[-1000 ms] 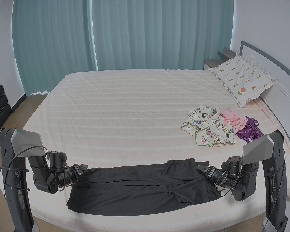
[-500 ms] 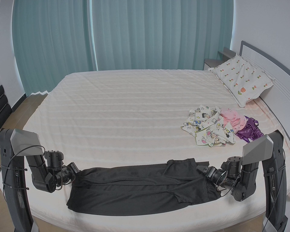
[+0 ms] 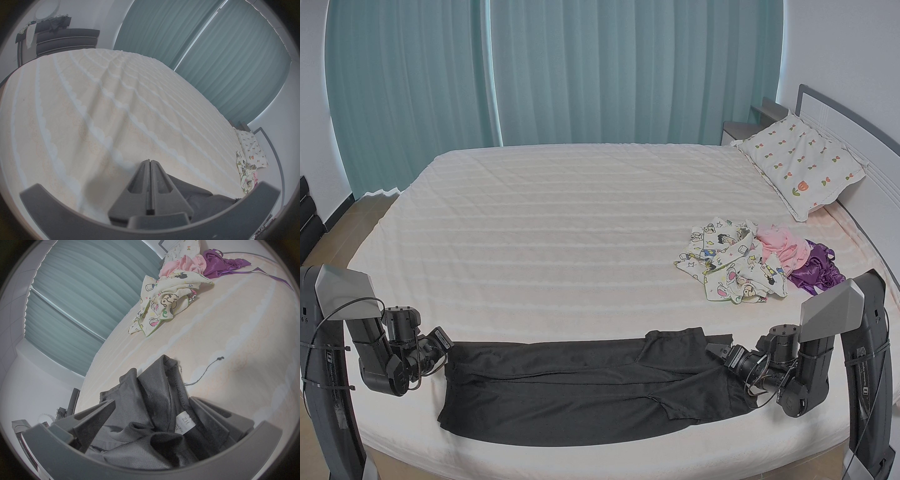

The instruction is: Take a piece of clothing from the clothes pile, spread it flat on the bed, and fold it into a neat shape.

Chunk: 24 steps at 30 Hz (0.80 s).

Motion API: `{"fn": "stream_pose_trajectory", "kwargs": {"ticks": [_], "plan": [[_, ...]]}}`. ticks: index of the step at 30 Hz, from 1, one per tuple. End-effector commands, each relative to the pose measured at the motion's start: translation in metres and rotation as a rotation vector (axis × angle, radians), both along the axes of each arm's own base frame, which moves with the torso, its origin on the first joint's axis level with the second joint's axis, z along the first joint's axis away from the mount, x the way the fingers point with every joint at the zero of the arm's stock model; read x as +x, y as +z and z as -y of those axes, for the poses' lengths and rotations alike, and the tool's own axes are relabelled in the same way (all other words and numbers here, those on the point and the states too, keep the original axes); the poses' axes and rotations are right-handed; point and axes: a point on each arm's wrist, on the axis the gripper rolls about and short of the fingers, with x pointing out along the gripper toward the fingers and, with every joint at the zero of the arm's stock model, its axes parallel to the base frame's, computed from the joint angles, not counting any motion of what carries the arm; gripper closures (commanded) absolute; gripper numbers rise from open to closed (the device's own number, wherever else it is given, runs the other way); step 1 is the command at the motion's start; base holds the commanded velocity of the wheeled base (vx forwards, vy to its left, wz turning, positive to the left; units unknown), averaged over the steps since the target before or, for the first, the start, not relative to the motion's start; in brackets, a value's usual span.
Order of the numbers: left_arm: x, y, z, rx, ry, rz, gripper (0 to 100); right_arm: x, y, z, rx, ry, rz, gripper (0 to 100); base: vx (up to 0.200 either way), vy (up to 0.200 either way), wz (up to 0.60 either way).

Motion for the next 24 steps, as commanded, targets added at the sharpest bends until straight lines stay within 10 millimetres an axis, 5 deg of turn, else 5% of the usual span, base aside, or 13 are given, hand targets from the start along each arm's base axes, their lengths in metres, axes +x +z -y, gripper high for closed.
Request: {"fn": "stream_pose_trajectory", "kwargs": {"ticks": [1,18,24], "plan": [[0.002,0.000,-0.002,-0.001,0.006,0.007,100,0.000,0.000,0.000,0.002,0.001,0.007,0,0.000,0.000,0.00],[0.014,-0.015,-0.008,-0.019,0.031,0.031,100,0.001,0.000,-0.002,-0.007,-0.009,0.012,0,0.000,0.000,0.00],[0.009,0.013,-0.009,-0.020,0.040,0.082,100,0.001,-0.001,-0.002,-0.007,-0.009,0.010,0,0.000,0.000,0.00]]}}
